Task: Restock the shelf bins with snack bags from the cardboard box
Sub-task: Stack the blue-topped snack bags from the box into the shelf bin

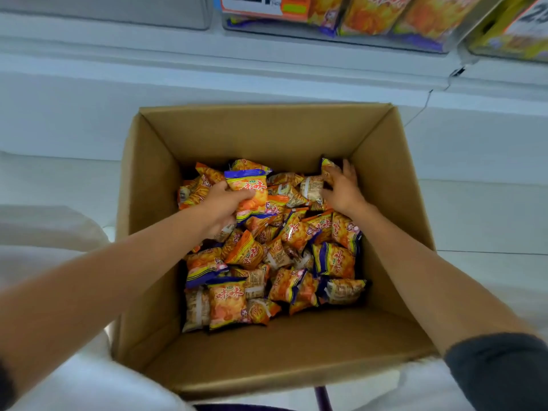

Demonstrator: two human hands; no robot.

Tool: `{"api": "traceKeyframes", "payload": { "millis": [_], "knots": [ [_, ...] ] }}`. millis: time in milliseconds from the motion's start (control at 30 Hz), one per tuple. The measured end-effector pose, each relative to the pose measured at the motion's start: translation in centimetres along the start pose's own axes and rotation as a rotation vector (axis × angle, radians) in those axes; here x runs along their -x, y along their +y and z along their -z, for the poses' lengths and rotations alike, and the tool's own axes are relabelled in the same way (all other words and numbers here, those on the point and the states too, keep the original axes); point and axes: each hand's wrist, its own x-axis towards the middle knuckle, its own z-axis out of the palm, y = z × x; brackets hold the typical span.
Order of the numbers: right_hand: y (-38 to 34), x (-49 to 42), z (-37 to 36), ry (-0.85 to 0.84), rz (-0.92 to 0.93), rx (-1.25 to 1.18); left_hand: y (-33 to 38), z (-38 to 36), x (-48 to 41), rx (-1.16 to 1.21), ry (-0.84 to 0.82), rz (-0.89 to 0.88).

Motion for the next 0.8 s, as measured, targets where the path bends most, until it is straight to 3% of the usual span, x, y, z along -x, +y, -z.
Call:
{"api": "traceKeyframes", "payload": {
  "millis": [133,200,300,400,500,633,800],
  "knots": [
    [0.7,-0.6,-1.7,0.063,0.099,0.132,-0.7,0.9,-0.4,-0.012,0.012,0.026],
    [-0.2,0.1,-1.7,0.176,0.152,0.017,-0.9,1.3,-0.4,-0.016,0.033,0.024],
    [-3.6,2.2,-0.2,0.169,0.073,-0.571,-0.6,1.6,-0.4,-0.016,0.086,-0.011],
    [-7.1,4.9,1.1,-0.215,-0.060,-1.162,0.5,1.1,0.5,-0.040,0.080,-0.020],
    [-9.0,6.9,1.3,-0.409,0.019,-1.169,2.0,0.0,2.0,0.031,-0.026,-0.017],
    [-10.3,8.6,3.0,-0.355,0.088,-1.068,4.1,-1.0,4.2,-0.084,-0.102,-0.095],
    [-12.7,10.5,8.3,-0.377,0.179,-1.027,6.8,-1.7,7.4,-0.260,-0.107,-0.371]
  ]
}}
